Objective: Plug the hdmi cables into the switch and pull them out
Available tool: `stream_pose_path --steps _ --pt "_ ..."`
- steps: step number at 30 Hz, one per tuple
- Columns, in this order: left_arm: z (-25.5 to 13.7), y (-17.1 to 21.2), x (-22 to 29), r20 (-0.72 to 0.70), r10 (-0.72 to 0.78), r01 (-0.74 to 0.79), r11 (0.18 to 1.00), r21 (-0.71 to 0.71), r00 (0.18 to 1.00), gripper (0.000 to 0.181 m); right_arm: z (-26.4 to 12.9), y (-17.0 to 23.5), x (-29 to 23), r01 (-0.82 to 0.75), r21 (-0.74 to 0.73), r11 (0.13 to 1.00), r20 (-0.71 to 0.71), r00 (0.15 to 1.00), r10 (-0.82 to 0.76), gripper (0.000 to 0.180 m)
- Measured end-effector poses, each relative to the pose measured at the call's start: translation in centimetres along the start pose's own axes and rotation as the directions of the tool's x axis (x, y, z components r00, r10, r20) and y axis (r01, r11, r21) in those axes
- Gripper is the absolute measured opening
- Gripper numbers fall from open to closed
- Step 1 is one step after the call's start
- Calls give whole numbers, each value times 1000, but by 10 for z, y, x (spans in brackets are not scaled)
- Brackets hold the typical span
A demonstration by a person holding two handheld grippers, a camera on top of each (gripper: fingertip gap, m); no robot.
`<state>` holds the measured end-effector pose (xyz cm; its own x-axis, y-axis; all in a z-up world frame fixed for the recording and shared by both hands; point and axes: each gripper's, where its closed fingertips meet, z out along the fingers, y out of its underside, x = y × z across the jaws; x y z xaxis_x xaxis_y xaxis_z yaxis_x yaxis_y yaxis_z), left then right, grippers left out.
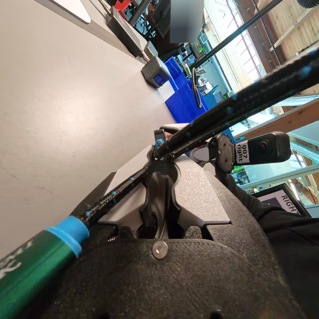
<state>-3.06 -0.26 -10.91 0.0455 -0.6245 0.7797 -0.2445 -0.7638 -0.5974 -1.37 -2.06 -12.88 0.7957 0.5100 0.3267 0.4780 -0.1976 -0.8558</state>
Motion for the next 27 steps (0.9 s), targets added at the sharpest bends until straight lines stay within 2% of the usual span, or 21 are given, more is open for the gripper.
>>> stream_pose_path --steps 4,7,15,17,22,27 --pt "1 2 -1 1 1 -1 1000 -15 1000 12 1 7 1 28 -76 997 -28 999 -30 70" --pt "2 5 -4 17 14 -14 999 -30 1000 12 2 14 4 20 -143 990 -57 998 -28 79" --pt "5 11 -4 34 58 -56 997 -61 998 12 4 43 -5 -229 -301 926 -8 971 238 82" --pt "5 11 -4 41 70 -67 996 -65 997 13 4 42 -7 -263 -301 917 4 961 277 81" --pt "4 9 -1 29 86 -84 995 -55 996 13 3 35 -3 -226 -252 941 -19 973 228 80" --pt "2 3 6 45 181 -180 983 -30 982 15 -2 22 4 -216 -204 955 -62 976 208 80"
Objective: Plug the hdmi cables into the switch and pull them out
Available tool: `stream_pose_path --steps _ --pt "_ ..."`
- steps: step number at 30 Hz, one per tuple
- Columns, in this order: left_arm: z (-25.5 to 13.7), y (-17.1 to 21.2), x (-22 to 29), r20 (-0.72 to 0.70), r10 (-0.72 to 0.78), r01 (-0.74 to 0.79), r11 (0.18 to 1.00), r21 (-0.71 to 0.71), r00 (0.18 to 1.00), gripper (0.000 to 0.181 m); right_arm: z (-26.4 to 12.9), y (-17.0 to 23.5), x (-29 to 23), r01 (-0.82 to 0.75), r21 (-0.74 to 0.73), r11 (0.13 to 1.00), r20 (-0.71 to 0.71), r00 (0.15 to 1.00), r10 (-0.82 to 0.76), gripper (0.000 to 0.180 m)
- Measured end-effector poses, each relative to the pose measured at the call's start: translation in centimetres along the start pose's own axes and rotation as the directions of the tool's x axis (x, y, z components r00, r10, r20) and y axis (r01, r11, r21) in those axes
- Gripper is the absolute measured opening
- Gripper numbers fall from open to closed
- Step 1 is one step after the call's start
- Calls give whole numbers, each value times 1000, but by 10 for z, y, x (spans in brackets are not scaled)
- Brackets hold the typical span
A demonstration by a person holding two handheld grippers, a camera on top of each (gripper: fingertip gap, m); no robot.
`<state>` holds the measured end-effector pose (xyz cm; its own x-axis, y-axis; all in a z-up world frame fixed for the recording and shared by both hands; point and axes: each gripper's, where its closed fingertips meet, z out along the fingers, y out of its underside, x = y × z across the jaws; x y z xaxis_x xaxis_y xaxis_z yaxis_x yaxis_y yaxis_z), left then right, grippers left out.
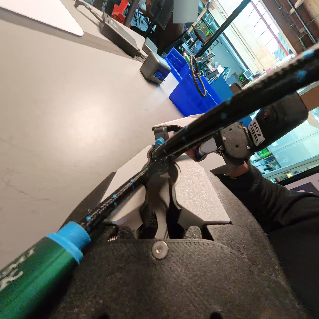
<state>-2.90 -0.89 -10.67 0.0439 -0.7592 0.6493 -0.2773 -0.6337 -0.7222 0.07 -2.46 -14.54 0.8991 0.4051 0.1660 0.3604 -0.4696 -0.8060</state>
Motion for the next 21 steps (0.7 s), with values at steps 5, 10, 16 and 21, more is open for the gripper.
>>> stream_pose_path --steps 5,10,16,21 --pt "-1 -2 4 18 57 -58 998 6 998 16 -2 -4 -1 -15 30 999 4 1000 15 79" --pt "-2 -1 12 -37 64 -65 998 -20 997 17 -8 -10 -2 51 62 997 2 999 -51 79" --pt "-1 -1 10 -38 51 -51 999 -4 998 17 -6 -9 -2 48 68 997 -4 999 -48 79" --pt "-3 -3 12 -96 -18 18 1000 -4 995 16 -10 -16 -2 75 131 989 15 997 -78 80"
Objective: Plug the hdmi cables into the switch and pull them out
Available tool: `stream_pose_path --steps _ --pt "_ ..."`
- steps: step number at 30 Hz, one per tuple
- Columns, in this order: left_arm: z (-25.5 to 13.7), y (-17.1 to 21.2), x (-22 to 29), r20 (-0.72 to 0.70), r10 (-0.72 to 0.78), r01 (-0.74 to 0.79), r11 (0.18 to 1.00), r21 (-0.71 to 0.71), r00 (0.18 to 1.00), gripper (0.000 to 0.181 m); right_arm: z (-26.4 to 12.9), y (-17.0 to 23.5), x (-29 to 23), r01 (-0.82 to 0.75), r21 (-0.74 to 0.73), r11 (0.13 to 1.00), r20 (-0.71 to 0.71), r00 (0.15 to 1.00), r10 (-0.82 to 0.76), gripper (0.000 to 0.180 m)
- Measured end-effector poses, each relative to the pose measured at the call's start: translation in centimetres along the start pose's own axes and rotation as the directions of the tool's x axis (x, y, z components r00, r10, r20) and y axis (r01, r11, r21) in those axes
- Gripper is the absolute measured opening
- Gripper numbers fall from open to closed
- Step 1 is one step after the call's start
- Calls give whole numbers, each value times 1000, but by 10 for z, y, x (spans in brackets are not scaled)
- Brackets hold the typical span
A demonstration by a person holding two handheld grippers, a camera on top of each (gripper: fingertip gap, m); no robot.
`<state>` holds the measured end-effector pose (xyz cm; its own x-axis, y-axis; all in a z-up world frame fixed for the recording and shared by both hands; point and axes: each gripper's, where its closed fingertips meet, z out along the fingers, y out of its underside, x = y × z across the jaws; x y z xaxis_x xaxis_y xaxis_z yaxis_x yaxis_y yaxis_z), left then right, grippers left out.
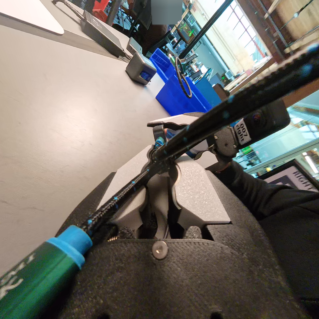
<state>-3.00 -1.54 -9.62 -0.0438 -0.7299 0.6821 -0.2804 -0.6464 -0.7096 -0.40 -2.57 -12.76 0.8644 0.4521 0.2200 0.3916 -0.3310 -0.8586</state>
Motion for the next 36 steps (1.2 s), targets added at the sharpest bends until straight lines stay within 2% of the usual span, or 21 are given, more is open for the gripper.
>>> stream_pose_path --steps 5,10,18,21,26,30,32,33,36 --pt "-3 -4 5 -92 -86 88 996 22 992 16 -7 -12 1 24 57 998 -6 1000 -24 80" --pt "-2 -3 6 -96 -84 86 996 22 992 13 -6 -12 1 48 52 998 -35 998 -46 80" --pt "-1 -8 2 -56 -68 73 994 80 996 16 1 -13 3 -21 59 998 -72 997 26 82" --pt "-3 -12 5 -68 -70 76 994 81 995 15 -3 -14 5 51 36 998 -74 996 -48 81" --pt "-2 -7 13 -50 -44 46 998 35 998 11 -11 -19 4 250 -6 968 -120 961 -249 98" --pt "3 2 29 -104 -47 45 999 -24 993 11 -5 -12 -13 369 -83 926 -102 921 -376 77" --pt "4 4 30 -99 -40 36 998 -46 994 13 -8 -12 -9 389 -119 914 -153 902 -404 77" --pt "4 5 33 -116 -44 38 997 -60 992 14 -14 -13 -3 384 -138 913 -193 894 -405 77" --pt "1 1 55 -219 -52 40 998 -57 974 38 -42 -16 23 328 -180 927 -316 874 -370 76"
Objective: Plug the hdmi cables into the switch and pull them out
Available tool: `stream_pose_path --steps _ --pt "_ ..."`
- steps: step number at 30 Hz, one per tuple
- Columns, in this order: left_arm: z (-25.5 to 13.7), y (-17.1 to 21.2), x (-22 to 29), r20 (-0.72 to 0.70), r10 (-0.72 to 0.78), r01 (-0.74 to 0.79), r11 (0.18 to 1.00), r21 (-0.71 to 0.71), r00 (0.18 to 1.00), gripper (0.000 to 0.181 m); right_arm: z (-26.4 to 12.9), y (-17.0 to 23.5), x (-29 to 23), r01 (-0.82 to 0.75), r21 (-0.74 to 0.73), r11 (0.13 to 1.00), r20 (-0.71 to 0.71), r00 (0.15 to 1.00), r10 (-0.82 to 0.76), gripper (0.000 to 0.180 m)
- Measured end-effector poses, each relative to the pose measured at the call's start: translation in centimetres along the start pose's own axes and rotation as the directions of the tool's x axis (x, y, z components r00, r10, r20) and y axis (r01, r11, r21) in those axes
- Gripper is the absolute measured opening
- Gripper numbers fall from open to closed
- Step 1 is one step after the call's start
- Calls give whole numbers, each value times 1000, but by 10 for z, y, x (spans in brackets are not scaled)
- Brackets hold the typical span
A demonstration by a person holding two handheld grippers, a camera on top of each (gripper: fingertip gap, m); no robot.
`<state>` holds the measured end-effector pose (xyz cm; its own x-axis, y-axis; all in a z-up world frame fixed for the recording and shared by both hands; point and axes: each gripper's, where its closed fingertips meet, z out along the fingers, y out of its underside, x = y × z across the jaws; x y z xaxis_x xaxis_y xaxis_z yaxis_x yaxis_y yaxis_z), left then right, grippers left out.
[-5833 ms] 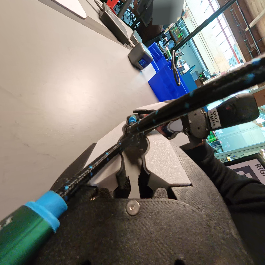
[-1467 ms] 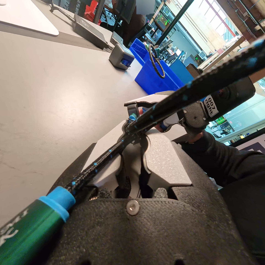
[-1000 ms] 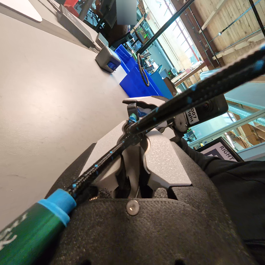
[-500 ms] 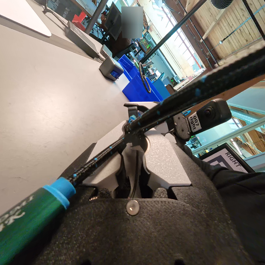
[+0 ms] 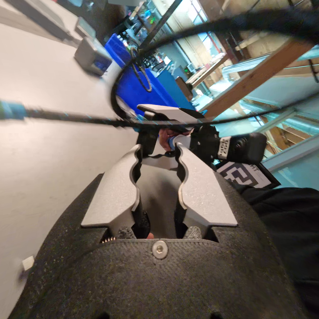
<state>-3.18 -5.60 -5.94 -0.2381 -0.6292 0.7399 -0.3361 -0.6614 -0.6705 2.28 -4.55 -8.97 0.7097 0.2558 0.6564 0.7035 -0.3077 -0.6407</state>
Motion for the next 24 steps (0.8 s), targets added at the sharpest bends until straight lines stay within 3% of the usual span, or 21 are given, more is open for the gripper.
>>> stream_pose_path --steps 6,11,14,19,21,24 --pt "-6 -15 44 -133 179 -167 981 99 975 43 -78 37 80 -268 -15 963 -167 950 262 74" --pt "-3 -12 32 -106 156 -147 985 85 982 41 -178 53 150 -497 183 848 -183 831 526 73" --pt "0 -8 22 -89 135 -128 989 75 987 41 -226 94 193 -538 204 818 -313 755 576 72" --pt "6 0 14 -70 136 -132 990 51 988 39 -242 216 219 -665 20 746 -494 642 586 73" --pt "8 4 10 -47 159 -157 987 32 986 39 -233 257 208 -686 -106 720 -520 656 548 74" --pt "11 10 3 -6 200 -200 980 -4 980 40 -217 293 181 -639 -319 700 -478 746 463 75"
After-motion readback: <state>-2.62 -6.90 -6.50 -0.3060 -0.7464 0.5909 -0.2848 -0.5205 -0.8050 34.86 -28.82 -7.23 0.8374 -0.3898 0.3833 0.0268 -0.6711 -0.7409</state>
